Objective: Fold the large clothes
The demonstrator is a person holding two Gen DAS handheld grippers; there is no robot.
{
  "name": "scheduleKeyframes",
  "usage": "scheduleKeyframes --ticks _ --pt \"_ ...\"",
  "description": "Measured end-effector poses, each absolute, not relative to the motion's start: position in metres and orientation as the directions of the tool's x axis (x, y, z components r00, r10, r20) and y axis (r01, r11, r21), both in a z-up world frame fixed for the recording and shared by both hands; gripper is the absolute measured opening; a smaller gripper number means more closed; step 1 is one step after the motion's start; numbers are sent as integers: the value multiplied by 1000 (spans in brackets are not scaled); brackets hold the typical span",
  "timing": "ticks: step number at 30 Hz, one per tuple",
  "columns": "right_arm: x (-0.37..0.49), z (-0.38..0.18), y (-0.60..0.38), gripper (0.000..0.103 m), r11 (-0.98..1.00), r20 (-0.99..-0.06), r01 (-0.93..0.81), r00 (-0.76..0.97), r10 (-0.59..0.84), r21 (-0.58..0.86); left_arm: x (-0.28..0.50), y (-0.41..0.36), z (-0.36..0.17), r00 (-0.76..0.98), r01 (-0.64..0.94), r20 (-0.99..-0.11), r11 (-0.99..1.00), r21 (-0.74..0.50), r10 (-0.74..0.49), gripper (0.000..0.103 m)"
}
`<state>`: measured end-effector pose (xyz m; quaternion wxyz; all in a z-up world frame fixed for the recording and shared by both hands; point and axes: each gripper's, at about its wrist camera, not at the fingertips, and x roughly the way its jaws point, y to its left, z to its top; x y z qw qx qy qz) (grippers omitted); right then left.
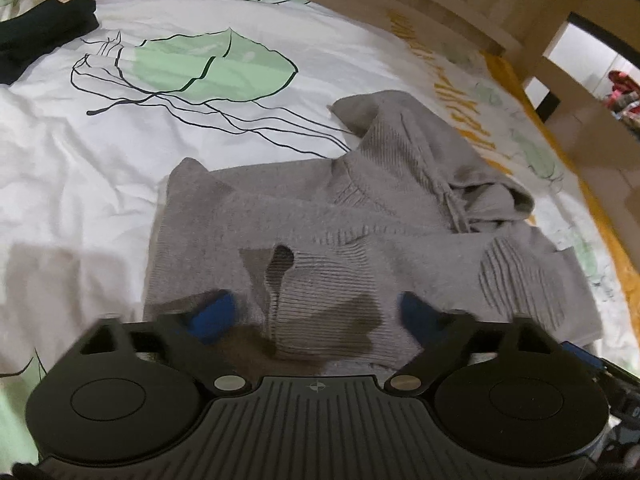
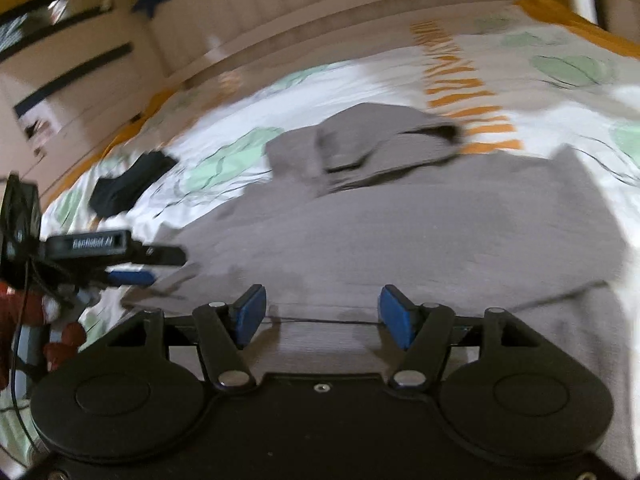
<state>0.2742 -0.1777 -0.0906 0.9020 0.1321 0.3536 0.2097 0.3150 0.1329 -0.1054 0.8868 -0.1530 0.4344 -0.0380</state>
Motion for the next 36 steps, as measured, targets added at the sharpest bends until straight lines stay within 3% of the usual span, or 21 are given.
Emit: scheduleKeyframes --ticks 1,3,4,5,6,10,13,16,20,25,36 --pt "275 -94 -182 68 878 -583 -264 667 465 398 315 132 -104 625 -60 -755 952 -299 -198 68" --pt "275 -100 -189 68 877 -583 -234 671 458 419 313 130 -99 644 -38 -735 951 -305 -211 38" --pt "274 -103 -192 68 877 -584 -226 672 456 425 312 129 -96 654 -27 -726 953 -303 -212 30" --pt "274 -104 -192 68 877 -583 -224 674 454 425 312 127 -94 660 -11 -718 952 -305 -223 9" --pt "273 -105 -192 68 879 -582 -225 676 451 421 312 124 -91 665 6 -708 950 -312 -237 5" --pt "269 -105 -188 71 885 -577 -245 684 447 395 309 112 -64 709 69 -648 942 -328 -278 4" --pt "264 -103 -186 72 886 -568 -264 689 450 382 302 110 -19 760 137 -531 892 -431 -374 4" --pt "261 -99 -183 72 881 -556 -295 689 465 371 296 107 25 801 213 -424 864 -457 -422 4" --pt "259 -95 -177 72 877 -544 -326 691 476 353 297 107 53 821 249 -371 857 -452 -434 4" --pt "264 -94 -198 74 896 -542 -231 729 418 380 301 126 42 846 159 -391 872 -463 -362 4" --pt "275 -102 -258 75 881 -523 32 815 251 473 315 170 -28 787 -34 -562 890 -454 -257 4"
